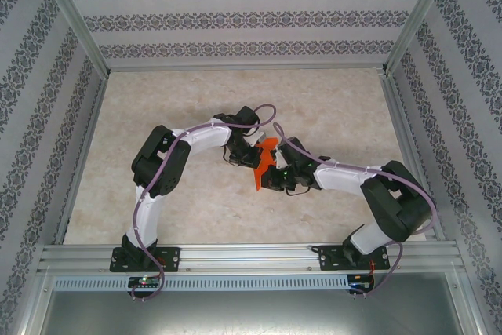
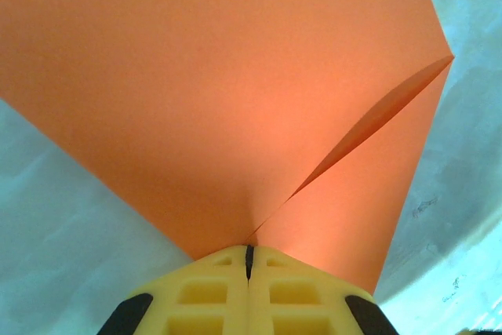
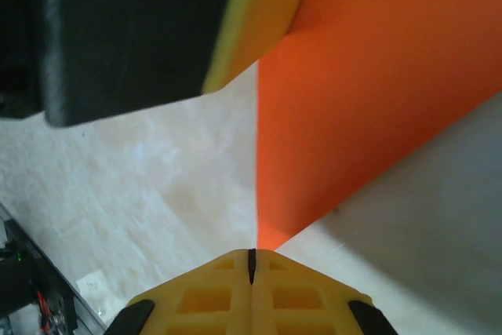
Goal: Fold a paper plane with a square sheet of paper (pick it up from the middle)
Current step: Third fold the triangle at the center of the table.
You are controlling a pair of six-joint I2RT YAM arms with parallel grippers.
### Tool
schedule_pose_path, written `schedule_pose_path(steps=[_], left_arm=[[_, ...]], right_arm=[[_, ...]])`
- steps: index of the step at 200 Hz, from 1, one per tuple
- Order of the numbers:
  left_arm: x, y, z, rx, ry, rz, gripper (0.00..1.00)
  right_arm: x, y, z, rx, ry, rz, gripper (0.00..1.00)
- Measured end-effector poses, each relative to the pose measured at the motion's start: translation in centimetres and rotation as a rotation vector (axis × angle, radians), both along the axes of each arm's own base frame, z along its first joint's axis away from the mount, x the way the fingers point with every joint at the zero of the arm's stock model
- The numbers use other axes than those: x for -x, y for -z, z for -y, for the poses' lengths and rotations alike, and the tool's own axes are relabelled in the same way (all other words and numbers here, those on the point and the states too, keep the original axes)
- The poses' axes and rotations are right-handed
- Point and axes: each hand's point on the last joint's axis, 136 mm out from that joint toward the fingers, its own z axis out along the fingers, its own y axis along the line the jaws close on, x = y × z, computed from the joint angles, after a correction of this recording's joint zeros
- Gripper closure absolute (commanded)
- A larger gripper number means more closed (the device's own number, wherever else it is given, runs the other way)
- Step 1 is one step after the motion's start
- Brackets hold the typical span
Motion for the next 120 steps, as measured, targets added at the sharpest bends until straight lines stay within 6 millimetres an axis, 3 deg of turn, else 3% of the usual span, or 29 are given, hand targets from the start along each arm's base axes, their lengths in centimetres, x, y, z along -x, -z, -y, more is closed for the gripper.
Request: schedule_pose_path(steps=[74,120], left_arm=[[0.0,0.0,0.0,0.0,0.001,0.0,0.96],[0.0,0.0,0.0,0.0,0.001,0.0,0.96]], right_arm=[[0.6,2.1,-1.4,0.01,-0.03,-0.057,1.0],[0.9,1.8,-2.3,0.002,-0.06,-0.058,1.0]])
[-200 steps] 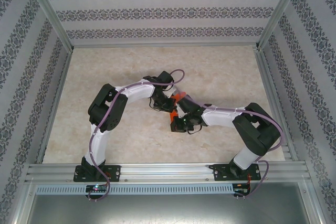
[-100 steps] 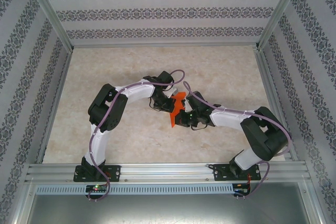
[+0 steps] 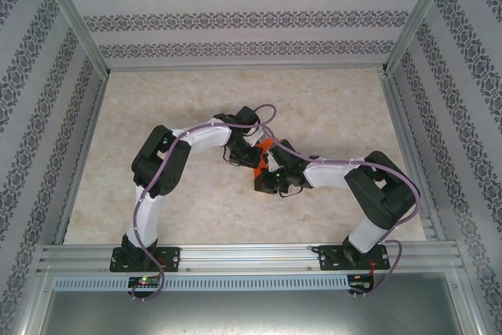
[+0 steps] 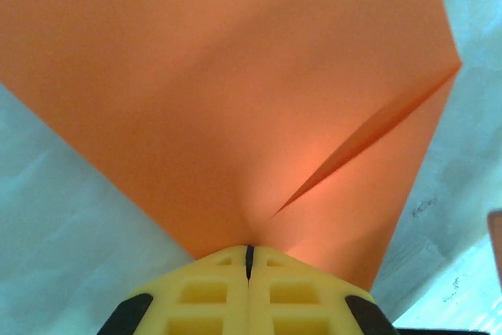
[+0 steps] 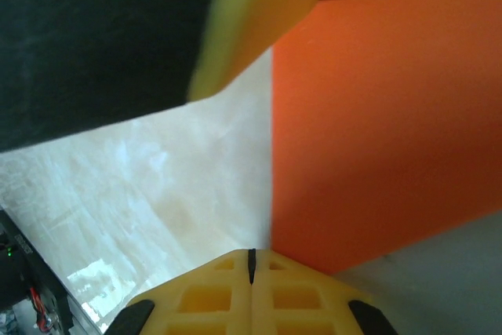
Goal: Fold a paper plane with a square sheet of paper (pick it up from the middle)
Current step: Third fold the triangle at the center of the table.
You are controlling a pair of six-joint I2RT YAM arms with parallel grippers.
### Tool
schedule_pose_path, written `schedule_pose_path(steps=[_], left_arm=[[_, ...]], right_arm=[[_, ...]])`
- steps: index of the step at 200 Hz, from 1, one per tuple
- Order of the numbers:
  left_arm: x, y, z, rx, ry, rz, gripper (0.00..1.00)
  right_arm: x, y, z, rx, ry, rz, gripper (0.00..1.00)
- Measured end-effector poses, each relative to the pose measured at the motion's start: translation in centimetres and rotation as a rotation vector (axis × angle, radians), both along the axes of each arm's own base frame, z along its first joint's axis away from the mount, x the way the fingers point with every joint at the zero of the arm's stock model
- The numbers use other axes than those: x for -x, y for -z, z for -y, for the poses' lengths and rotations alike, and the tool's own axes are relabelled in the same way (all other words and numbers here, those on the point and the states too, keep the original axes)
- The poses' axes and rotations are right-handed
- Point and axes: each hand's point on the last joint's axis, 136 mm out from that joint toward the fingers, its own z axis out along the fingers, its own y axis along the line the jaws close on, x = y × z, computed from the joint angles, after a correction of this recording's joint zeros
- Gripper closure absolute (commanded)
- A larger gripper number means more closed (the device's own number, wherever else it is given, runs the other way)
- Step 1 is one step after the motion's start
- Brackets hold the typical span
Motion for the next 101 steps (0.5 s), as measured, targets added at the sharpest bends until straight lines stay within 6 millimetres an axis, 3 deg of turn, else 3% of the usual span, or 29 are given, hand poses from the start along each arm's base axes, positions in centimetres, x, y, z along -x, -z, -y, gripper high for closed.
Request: schedule_pose_path(steps=[39,74,101], left_arm=[[0.0,0.0,0.0,0.001,0.0,0.001,0.96],[0.0,-0.1,0.0,0.002,0.002,0.003,0.96],[0.0,-0.2,0.0,0.003,0.003,0.005,0.96]], right_arm=[[-0.4,-1.1,0.8,-0.038,0.022,0.003,1.0],[-4.4,-3.4,4.4,-0.071,0.155,0.078,0.95],[-6.5,-3.3,7.0,-0.065,0.236,0.091,0.85]])
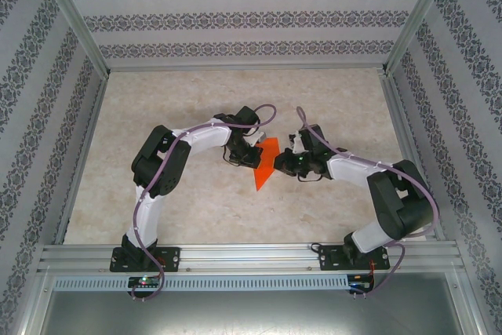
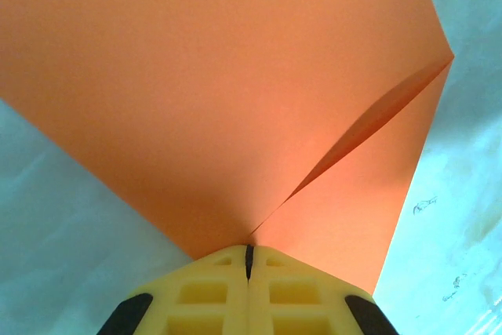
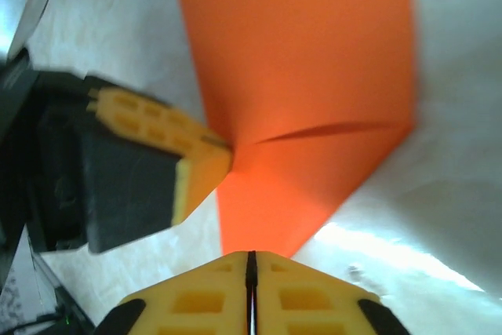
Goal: Fold a paper plane with a square sheet of paper (pick it up from the middle)
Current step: Third fold the triangle at the center of the table, then fourth fold the wing at the center of the table.
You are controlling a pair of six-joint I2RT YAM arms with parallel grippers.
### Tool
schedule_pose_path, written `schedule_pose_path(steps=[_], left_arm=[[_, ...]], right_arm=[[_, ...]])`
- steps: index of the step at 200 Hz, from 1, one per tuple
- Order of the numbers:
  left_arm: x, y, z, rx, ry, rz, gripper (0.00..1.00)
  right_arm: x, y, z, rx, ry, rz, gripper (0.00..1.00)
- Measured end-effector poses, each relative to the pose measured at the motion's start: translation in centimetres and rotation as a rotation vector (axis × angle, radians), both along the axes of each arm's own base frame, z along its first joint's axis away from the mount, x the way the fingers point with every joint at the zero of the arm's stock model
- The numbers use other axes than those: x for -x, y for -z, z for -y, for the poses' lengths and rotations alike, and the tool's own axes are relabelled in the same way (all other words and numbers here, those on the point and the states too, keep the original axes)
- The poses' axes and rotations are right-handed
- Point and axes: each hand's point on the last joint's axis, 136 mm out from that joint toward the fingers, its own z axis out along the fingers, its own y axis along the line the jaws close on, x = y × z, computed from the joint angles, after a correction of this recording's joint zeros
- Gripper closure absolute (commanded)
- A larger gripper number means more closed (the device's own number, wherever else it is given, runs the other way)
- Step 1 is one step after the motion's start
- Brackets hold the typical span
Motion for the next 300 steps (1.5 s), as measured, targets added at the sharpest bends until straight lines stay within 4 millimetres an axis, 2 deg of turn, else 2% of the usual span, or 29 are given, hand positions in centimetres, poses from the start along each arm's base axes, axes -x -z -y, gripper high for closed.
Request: schedule_pose_path(steps=[22,65,120,185,263,300], left_arm=[[0.0,0.0,0.0,0.0,0.0,0.001,0.96],[0.0,-0.1,0.0,0.003,0.004,0.009,0.95],[-0.1,-0.1,0.0,0.002,0.006,0.013,0.95],[-0.1,-0.1,0.0,0.002,0.006,0.013,0.95],[-0.1,-0.1,0.0,0.003,0.007,0.014,0.89],[-0.1,-0.1,0.0,0.003,0.007,0.014,0.87]], right_arm=[[-0.8,0.8,1.2,0.009,0.029,-0.016,0.79],[-2.1,2.4,2.3,0.027,0.057,-0.05,0.76],[-3.4,3.2,1.7,0.015,0.042,-0.07,0.75],[-3.8,2.5,0.7,-0.038,0.01,-0.059,0.77],[-3.6,1.8,-0.3,-0.101,-0.002,-0.046,0.84],[-3.1,1.8,-1.1,-0.101,-0.027,-0.034,0.96]])
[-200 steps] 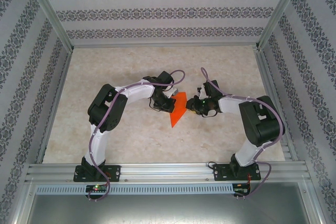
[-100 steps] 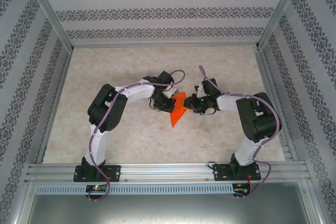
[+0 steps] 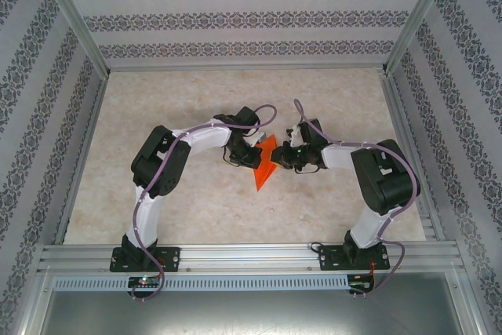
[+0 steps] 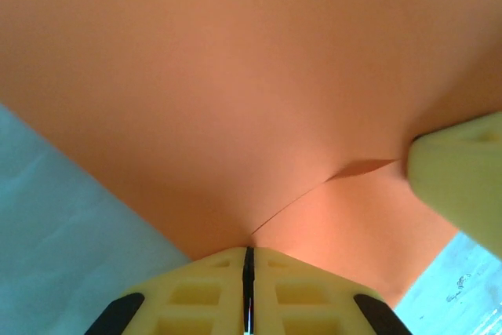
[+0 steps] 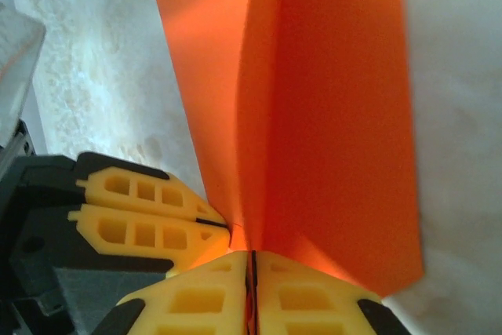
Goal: Fold a paper plane with a square sheet of paper (pick it up from the middle)
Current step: Fourth fold the wing at the center of the table.
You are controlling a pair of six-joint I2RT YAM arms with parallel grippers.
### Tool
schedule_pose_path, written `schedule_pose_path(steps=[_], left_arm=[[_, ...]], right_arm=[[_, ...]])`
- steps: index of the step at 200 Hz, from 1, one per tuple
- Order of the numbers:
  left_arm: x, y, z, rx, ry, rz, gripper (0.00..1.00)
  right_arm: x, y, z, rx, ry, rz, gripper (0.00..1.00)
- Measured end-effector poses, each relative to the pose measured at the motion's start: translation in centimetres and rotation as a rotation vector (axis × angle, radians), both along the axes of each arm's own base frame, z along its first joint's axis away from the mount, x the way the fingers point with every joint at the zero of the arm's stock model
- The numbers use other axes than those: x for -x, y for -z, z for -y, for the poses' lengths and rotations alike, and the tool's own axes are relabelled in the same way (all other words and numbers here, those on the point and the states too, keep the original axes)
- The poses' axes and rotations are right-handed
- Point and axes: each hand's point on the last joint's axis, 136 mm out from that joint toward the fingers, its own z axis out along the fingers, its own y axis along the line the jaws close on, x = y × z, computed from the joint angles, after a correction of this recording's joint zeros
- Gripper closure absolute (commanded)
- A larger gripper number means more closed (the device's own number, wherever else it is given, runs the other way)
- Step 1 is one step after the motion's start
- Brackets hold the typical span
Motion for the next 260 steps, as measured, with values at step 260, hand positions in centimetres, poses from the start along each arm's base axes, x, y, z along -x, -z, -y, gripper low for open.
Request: schedule_pose_path(steps=[260], left_arm=[[1.5,-1.2,0.2,0.091,-0.106,-0.043,0.87]], right_arm=[[0.8,1.5,1.4,0.128,-0.007,0.007,1.0]])
